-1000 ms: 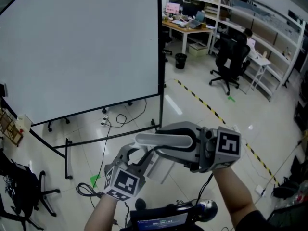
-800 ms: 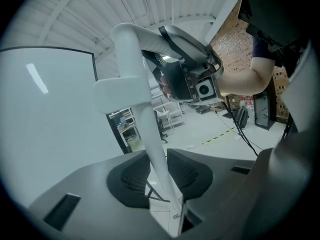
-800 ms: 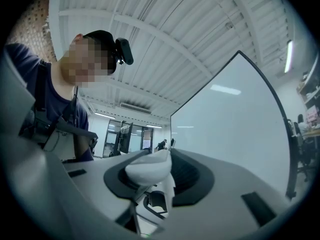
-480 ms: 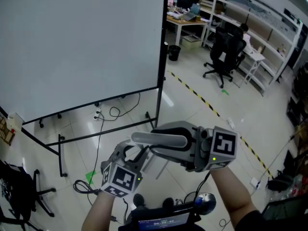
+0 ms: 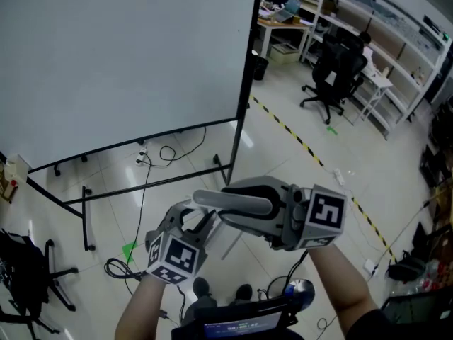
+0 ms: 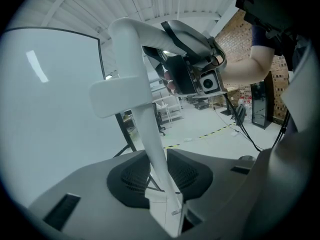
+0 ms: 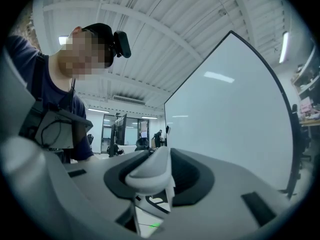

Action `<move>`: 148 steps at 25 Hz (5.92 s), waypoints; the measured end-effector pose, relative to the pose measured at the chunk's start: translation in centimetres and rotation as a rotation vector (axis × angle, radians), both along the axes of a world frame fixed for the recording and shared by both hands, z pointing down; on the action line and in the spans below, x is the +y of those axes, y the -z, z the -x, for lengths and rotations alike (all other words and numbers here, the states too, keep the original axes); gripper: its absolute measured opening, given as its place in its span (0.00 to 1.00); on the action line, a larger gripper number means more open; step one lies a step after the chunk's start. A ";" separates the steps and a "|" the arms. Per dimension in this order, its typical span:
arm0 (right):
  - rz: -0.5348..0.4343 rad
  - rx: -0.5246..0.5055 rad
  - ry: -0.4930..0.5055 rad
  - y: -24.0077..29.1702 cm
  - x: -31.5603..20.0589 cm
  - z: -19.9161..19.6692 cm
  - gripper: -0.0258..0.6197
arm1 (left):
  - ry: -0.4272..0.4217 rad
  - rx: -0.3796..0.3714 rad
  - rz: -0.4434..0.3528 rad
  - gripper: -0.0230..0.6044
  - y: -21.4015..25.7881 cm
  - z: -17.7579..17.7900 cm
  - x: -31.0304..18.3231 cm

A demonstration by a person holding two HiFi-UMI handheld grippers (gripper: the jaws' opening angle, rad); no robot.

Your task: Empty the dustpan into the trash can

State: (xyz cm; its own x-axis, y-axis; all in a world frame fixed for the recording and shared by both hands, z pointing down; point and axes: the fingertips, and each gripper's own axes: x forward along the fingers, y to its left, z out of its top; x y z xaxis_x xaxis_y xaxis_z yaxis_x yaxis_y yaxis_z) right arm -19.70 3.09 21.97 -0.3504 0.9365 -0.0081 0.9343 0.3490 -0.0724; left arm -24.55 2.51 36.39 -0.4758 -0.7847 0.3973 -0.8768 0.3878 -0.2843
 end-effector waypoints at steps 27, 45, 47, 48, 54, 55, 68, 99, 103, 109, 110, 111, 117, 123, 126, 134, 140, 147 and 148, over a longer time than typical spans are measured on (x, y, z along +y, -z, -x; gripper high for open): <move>-0.097 0.078 -0.049 -7.5 2.3 3.9 0.27 | 0.037 0.065 0.099 0.21 -8.2 3.2 2.2; -0.165 0.162 -0.063 -12.9 4.2 7.0 0.27 | 0.069 0.163 0.098 0.20 -13.7 5.8 3.2; -0.178 0.168 -0.055 -13.5 4.4 7.0 0.27 | 0.074 0.175 0.092 0.20 -14.3 5.8 3.3; -0.187 0.170 -0.051 -13.8 4.5 7.1 0.27 | 0.077 0.181 0.090 0.20 -14.6 5.9 3.3; -0.243 0.191 -0.046 -16.0 5.0 7.6 0.27 | 0.082 0.222 0.094 0.19 -16.8 6.3 3.7; -0.251 0.197 -0.049 -16.4 5.0 7.7 0.27 | 0.081 0.229 0.096 0.19 -17.2 6.3 3.8; -0.237 0.308 -0.051 -20.5 6.0 9.4 0.27 | 0.093 0.284 0.133 0.18 -21.3 8.0 5.0; -0.395 0.404 -0.017 -29.9 8.4 11.9 0.27 | 0.165 0.403 0.178 0.18 -30.6 10.7 7.9; -0.387 0.409 -0.008 -30.5 9.4 12.4 0.27 | 0.183 0.408 0.183 0.18 -31.3 11.1 8.9; -0.398 0.427 -0.009 -31.7 10.1 12.5 0.26 | 0.191 0.415 0.198 0.18 -32.7 11.2 9.7; -0.402 0.429 -0.008 -32.0 10.2 12.6 0.26 | 0.192 0.421 0.197 0.18 -32.9 11.3 9.8; -0.405 0.428 -0.010 -32.2 10.2 12.8 0.26 | 0.193 0.431 0.192 0.18 -33.0 11.5 9.9; -0.402 0.430 -0.067 -33.2 10.2 14.5 0.26 | 0.174 0.478 0.192 0.18 -33.4 12.5 10.0; -0.331 0.437 -0.090 -33.4 11.1 16.4 0.26 | 0.157 0.466 0.228 0.18 -34.2 14.0 10.6; -0.312 0.444 -0.100 -33.7 11.6 17.0 0.26 | 0.163 0.455 0.231 0.18 -34.8 14.7 11.1; -0.310 0.422 -0.178 -34.1 12.3 19.1 0.27 | 0.182 0.460 0.210 0.18 -35.1 16.4 12.1; -0.318 0.394 -0.273 -34.1 10.6 19.9 0.30 | 0.139 0.423 0.218 0.18 -35.2 17.1 11.1; -0.307 0.390 -0.314 -33.8 9.3 19.9 0.32 | 0.122 0.416 0.202 0.18 -35.0 17.0 10.4; -0.305 0.388 -0.321 -33.7 9.1 19.9 0.32 | 0.124 0.413 0.204 0.18 -35.1 17.1 10.4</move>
